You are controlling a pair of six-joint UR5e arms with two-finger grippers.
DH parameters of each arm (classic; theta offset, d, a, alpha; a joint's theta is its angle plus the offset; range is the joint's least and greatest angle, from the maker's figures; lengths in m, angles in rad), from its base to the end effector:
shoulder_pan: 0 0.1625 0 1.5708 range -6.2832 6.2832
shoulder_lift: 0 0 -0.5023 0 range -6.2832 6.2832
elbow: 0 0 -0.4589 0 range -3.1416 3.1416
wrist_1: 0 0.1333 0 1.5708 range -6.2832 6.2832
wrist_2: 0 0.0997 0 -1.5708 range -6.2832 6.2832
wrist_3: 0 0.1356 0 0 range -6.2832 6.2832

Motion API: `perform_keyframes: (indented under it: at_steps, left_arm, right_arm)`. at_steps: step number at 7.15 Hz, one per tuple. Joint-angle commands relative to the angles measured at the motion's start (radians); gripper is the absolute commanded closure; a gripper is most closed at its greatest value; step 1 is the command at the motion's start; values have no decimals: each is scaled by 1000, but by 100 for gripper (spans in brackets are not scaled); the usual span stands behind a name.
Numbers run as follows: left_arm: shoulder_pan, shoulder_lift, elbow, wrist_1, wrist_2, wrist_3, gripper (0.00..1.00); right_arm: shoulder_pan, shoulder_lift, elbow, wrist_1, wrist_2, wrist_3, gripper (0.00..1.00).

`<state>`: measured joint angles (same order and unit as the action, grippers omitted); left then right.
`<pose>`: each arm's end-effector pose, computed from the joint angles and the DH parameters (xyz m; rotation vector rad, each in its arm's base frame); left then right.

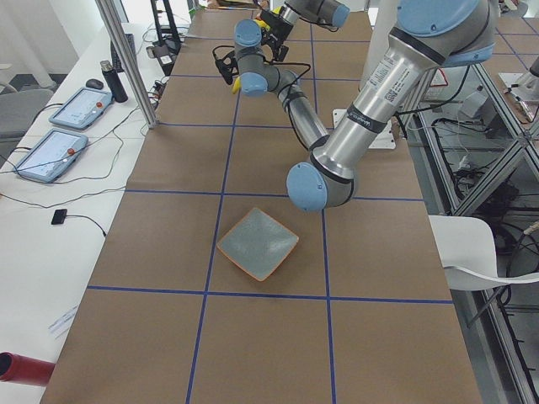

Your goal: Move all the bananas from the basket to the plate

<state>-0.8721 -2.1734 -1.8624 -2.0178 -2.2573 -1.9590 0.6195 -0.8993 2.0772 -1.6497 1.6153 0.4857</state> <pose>0.4120 -0.5640 0.1453 -0.2560 1.3959 -0.5876 -0.4587 -0.4835 0.1046 0.8083 -0.7604 -0.4418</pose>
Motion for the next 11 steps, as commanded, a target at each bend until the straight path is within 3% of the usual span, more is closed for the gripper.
perform_keyframes:
  at_steps: [1,2,4,8,11]
  left_arm:
    - [-19,97,-93,4,-13,101,100]
    - [-19,154,-128,5,-13,145,100]
    - [-28,172,-143,4,-16,149,100]
    - [-37,217,-178,4,-16,187,100]
    - [-112,387,-215,-5,-111,438,100]
  right_arm:
    - [260,-41,-119,2,307,-22,0]
    - [329,-55,-191,5,343,-107,1]
    - [455,-110,-233,5,449,-249,1]
    - [554,-177,-250,-2,456,-399,0]
    - [728,-188,-457,-2,564,-693,1]
